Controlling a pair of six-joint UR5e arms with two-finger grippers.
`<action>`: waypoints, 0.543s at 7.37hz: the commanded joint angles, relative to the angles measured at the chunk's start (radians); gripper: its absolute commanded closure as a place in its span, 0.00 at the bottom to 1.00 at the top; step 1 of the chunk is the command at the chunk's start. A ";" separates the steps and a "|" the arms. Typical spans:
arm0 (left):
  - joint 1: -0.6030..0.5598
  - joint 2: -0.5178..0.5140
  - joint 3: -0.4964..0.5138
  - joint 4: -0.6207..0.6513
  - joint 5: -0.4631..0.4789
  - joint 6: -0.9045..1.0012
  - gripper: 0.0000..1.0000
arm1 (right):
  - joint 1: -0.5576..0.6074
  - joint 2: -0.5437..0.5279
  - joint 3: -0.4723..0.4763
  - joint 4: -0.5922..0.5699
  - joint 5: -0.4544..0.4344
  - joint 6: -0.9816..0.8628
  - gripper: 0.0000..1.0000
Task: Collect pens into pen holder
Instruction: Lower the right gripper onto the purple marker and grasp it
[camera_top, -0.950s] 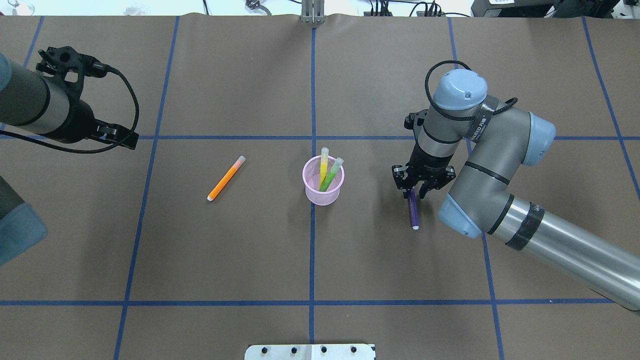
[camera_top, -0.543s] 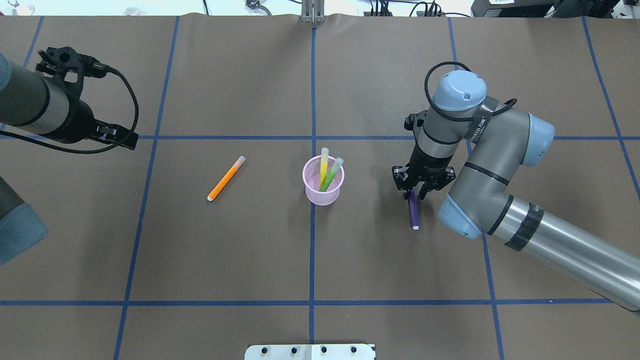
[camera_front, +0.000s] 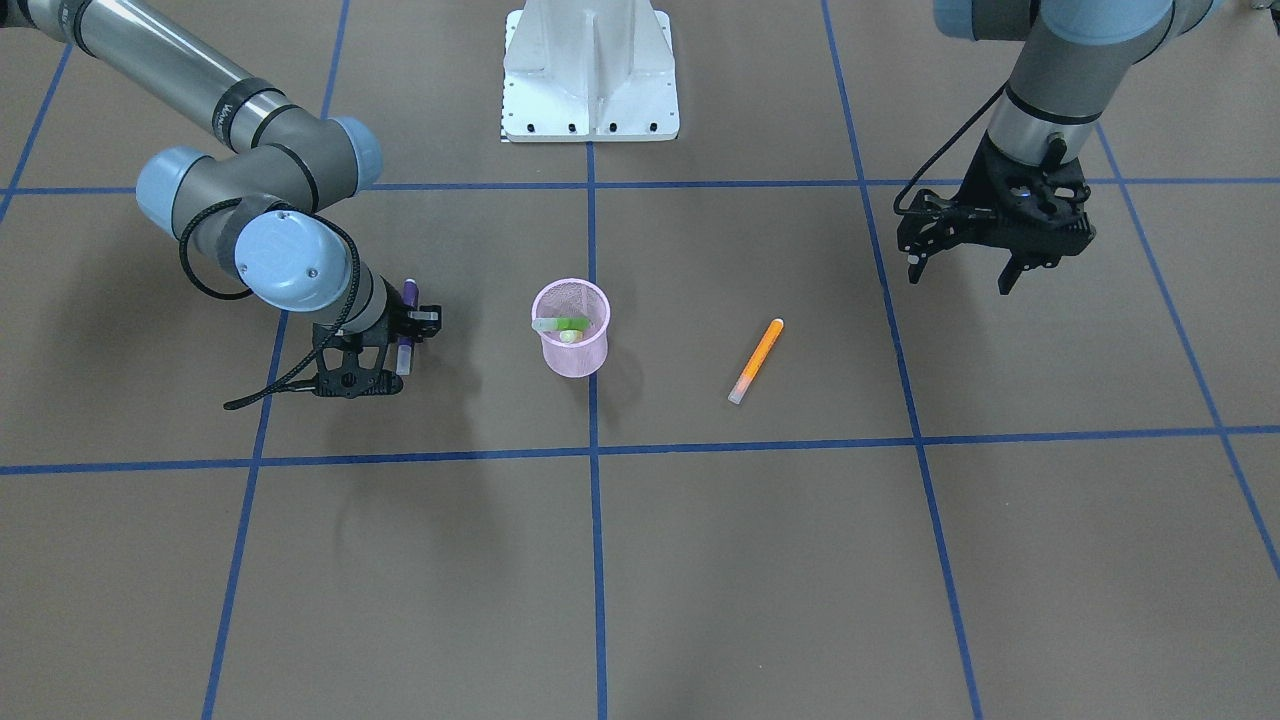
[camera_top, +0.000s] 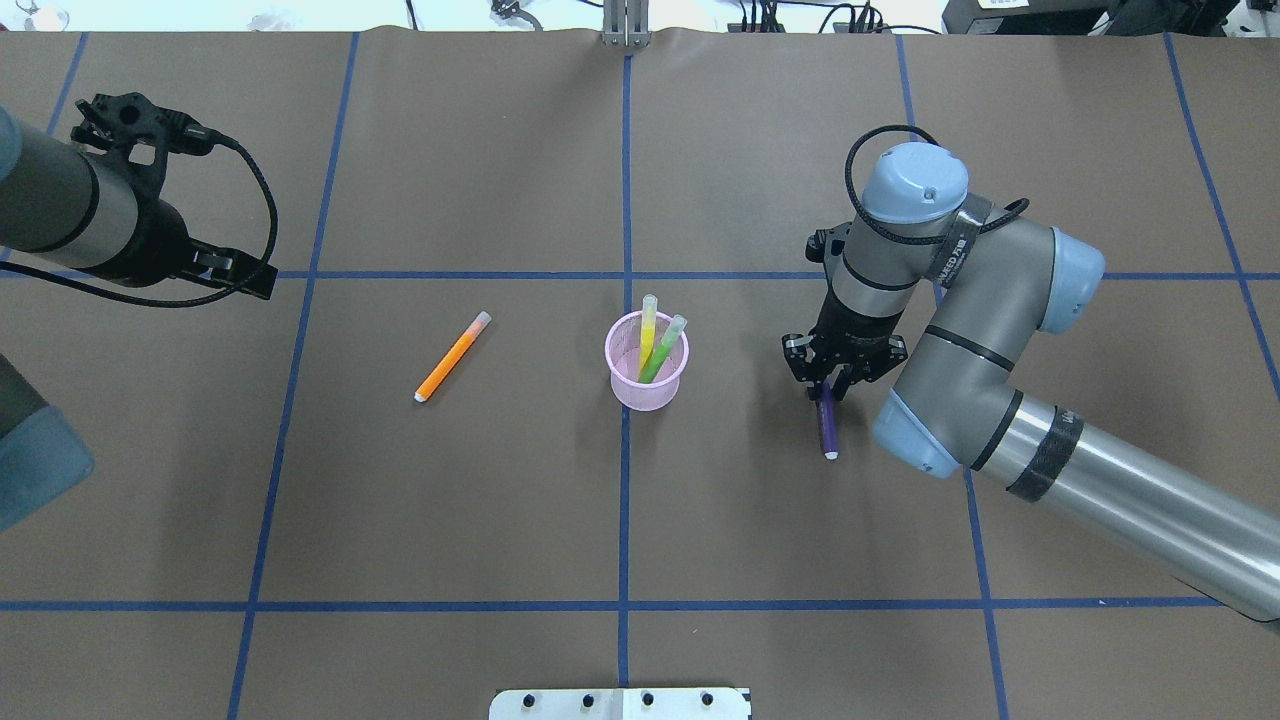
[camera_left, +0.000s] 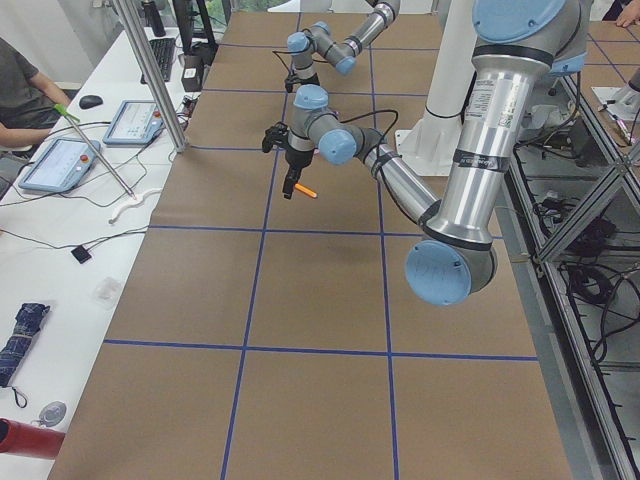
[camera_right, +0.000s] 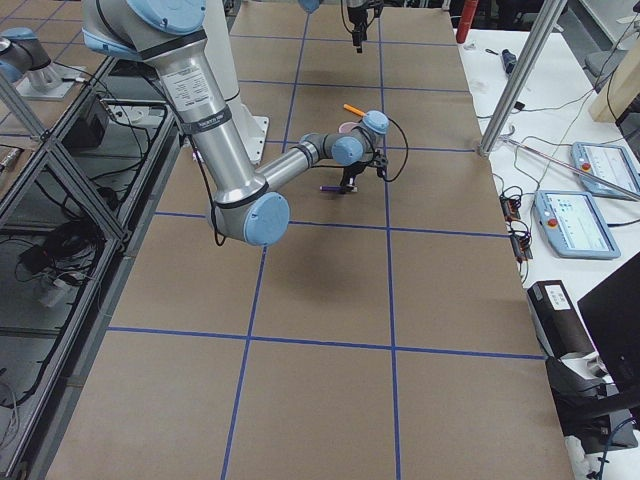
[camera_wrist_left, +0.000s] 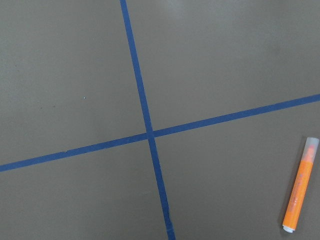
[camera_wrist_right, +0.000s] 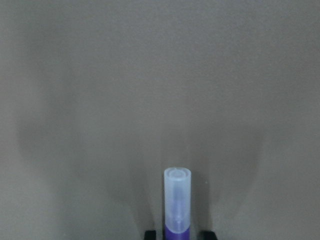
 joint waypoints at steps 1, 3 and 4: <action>0.000 0.001 -0.008 0.000 0.000 0.000 0.01 | 0.000 0.001 0.001 0.001 0.003 -0.012 1.00; -0.008 0.000 -0.010 -0.005 -0.002 0.000 0.01 | 0.025 0.010 0.074 0.001 0.012 0.001 1.00; -0.012 -0.002 -0.013 -0.008 -0.003 0.002 0.01 | 0.036 -0.019 0.221 0.002 -0.066 0.077 1.00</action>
